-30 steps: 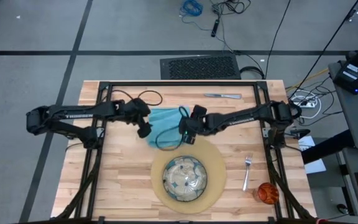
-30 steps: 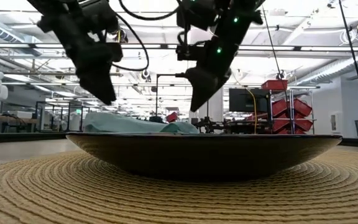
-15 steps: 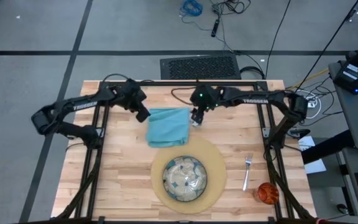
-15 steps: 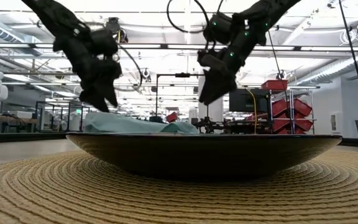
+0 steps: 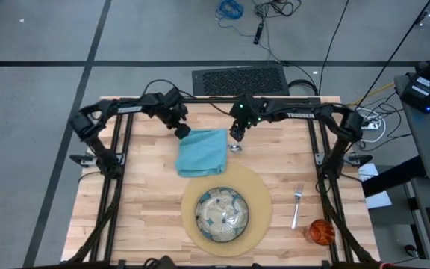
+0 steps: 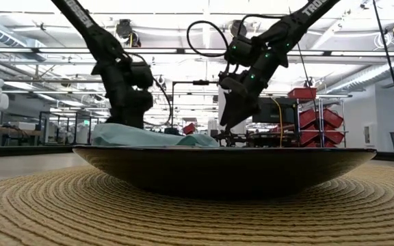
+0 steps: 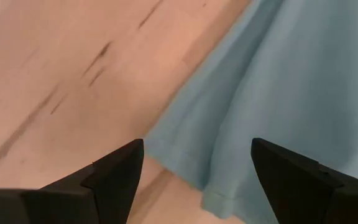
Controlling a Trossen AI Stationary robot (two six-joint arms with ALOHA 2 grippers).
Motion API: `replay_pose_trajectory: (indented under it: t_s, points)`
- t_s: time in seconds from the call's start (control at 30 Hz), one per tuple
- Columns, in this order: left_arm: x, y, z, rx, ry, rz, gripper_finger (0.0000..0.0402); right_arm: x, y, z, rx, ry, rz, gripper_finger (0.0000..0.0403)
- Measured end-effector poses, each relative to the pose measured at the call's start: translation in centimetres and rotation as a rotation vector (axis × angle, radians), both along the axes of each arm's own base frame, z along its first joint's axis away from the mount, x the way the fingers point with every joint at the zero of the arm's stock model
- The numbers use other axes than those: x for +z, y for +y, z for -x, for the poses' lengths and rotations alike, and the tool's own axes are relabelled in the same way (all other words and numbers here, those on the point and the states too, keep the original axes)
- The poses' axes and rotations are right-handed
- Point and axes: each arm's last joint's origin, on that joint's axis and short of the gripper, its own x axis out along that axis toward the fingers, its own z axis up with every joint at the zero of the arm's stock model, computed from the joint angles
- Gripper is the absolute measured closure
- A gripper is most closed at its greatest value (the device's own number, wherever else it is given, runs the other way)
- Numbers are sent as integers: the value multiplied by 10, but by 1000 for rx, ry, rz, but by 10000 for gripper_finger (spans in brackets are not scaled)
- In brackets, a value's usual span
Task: Set table place
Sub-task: Fold the blue napkin
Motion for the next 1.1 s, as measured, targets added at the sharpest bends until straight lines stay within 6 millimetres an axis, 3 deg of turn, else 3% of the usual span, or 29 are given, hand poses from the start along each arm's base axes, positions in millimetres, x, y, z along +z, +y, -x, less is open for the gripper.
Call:
replay_pose_trajectory:
  t_s: [0.2,0.4,0.73,1.1]
  points:
    - [-18,4,-3,-58,66,-5,118,-5,-1,-2,18,5,-1,216]
    - [-22,8,-2,-120,57,-28,118,-4,4,-4,32,0,0,216]
    - [-23,8,0,-217,-131,126,118,-5,5,-7,26,-9,-4,216]
    - [-37,8,-2,-279,-207,239,118,-10,2,-6,4,8,-18,216]
